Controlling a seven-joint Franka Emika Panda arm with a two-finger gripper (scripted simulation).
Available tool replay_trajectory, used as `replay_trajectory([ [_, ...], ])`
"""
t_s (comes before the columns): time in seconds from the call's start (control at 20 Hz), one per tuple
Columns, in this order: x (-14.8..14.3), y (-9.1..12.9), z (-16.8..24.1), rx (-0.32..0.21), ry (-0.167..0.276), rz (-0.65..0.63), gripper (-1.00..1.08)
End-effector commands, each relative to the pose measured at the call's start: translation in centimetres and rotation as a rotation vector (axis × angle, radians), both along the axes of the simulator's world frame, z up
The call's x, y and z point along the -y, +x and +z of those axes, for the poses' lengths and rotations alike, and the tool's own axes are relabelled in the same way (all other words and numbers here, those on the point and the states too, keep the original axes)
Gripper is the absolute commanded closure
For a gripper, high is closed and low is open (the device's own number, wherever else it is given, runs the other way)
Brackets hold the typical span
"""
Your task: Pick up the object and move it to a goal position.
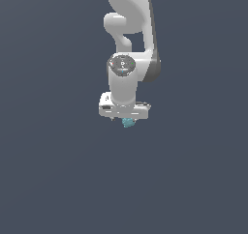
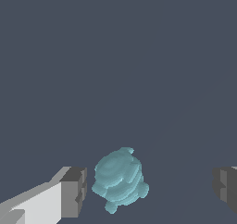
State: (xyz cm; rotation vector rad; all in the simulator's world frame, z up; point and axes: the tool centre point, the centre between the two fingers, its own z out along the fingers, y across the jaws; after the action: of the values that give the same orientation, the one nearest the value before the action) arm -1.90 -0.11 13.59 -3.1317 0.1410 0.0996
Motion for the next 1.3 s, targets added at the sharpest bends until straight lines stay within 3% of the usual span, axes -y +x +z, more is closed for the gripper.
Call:
replay_trajectory([
  [0.0, -0.1, -0.2, -0.1, 0.001, -0.002, -0.03, -0.92],
  [0.4, -0.6, -1.0, -0.8, 0.008, -0.011, -0.183, -0.92],
  [1.25, -1.7, -3.5, -2.6, 0.03, -0.031, -0.634, -0.92],
])
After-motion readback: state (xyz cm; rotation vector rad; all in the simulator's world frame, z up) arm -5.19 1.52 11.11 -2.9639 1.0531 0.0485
